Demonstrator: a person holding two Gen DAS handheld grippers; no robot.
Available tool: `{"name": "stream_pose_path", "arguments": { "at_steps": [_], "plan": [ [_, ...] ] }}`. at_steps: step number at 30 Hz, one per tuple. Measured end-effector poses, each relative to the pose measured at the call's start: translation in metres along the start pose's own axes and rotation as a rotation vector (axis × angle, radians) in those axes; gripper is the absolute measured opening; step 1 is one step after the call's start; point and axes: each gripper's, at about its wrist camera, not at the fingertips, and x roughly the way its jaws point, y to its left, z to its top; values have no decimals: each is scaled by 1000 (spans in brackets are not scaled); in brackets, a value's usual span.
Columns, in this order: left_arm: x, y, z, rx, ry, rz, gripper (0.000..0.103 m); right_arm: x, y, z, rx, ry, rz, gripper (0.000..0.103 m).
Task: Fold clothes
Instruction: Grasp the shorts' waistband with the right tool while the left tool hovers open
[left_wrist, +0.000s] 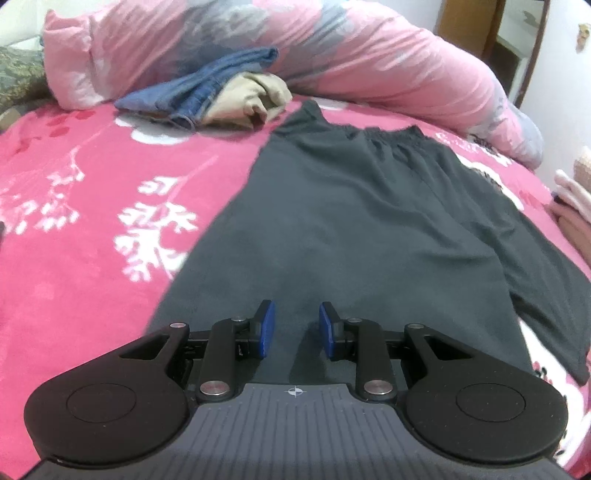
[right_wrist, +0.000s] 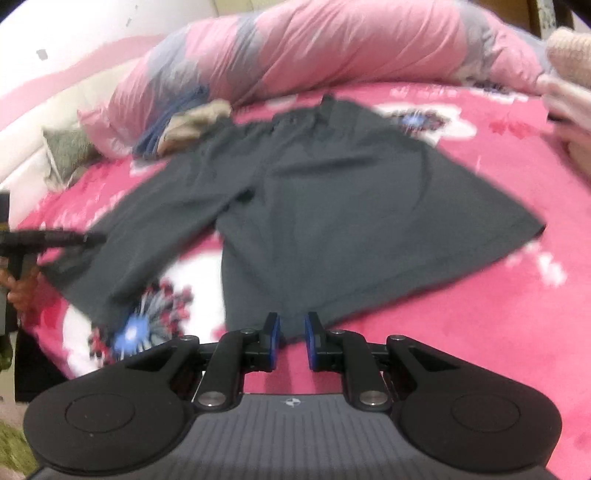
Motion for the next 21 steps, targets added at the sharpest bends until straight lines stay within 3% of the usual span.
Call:
{"name": "stream_pose_path", "arguments": {
  "at_steps": [4, 7, 10, 12, 15, 19, 21],
  "plan": [
    [-9, -5, 21, -19, -40, -19, 27, -7, -10, 33, 7, -53, 6, 16],
    [2, -15, 42, -20, -73, -33, 28, 23, -13, 76, 10, -97, 6, 16],
    [24, -25, 64, 3, -104, -3, 28, 64, -15, 120, 16, -116, 24, 16],
    [43, -30, 77, 28, -116, 46, 28, 96, -12, 147, -17, -117, 26, 16],
    [57, -26, 85, 41, -143, 58, 28, 149, -3, 185, -94, -118, 14, 16],
    [73, -12, 87, 25, -159, 54, 28, 228, 2, 229, -85, -42, 34, 16],
    [79, -1, 84, -3, -154, 37, 28, 264, 12, 244, -170, -23, 14, 16]
  ]
}}
